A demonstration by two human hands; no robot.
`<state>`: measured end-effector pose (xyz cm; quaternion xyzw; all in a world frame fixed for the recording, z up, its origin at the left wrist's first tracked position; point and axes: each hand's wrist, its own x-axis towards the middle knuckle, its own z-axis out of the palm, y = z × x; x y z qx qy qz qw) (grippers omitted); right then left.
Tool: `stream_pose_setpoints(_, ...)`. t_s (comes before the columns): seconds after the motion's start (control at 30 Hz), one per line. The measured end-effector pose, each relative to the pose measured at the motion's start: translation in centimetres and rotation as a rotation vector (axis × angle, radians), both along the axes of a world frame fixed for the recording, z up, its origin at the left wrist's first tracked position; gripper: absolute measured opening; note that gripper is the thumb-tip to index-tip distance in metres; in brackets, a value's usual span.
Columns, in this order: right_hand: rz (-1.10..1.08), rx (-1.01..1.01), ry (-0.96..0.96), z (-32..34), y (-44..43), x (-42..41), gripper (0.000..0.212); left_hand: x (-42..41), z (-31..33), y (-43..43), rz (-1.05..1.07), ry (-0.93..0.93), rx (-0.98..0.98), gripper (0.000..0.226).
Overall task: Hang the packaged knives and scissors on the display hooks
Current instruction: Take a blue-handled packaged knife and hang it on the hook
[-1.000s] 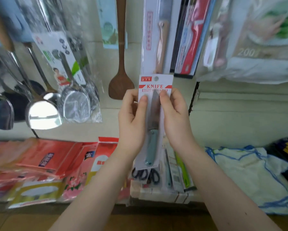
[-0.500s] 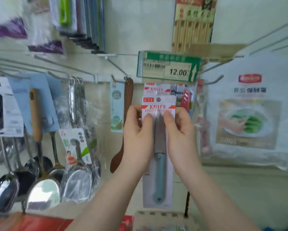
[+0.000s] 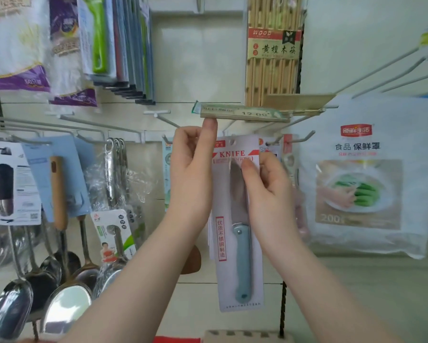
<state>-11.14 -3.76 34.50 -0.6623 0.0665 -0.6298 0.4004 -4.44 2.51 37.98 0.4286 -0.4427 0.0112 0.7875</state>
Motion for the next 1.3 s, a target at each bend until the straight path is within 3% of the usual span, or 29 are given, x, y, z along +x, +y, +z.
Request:
stream_pose_setpoints(0.2, -0.054, 0.018, -0.026, 0.7, 0.1, 0.1, 0.024, -0.3, 0.3, 0.4, 0.007, -0.029, 0.041, 0.048)
stream_pose_setpoints(0.4, -0.087, 0.013, 0.011, 1.1, 0.2, 0.1, 0.028, -0.3, 0.4, 0.5, 0.009, -0.038, 0.053, 0.039)
stream_pose_setpoints(0.57, -0.106, 0.014, 0.011, 1.2, 0.2, 0.3, 0.021, -0.1, -0.1, 0.3, 0.014, -0.083, 0.049, 0.048)
stream_pose_setpoints(0.7, -0.117, 0.021, 0.004, 1.2, 0.1, 0.5, 0.016, 0.3, -0.7, 0.0, 0.009, -0.142, 0.032, 0.04)
stream_pose_setpoints(0.87, -0.128, 0.05, 0.018, 1.0, -0.4, 0.6, 0.033, 0.6, -0.9, -0.2, 0.003, -0.203, 0.035, 0.035)
stream_pose_setpoints(1.2, -0.166, 0.087, 0.08, 0.7, -2.5, 2.8, 0.034, 2.0, -1.8, -1.1, 0.16, -0.352, -0.009, 0.046)
stream_pose_setpoints(1.3, -0.193, 0.113, 0.096, 0.8, -3.2, 3.6, 0.035, 2.2, -2.2, -1.3, 0.136, -0.382, 0.006, 0.038)
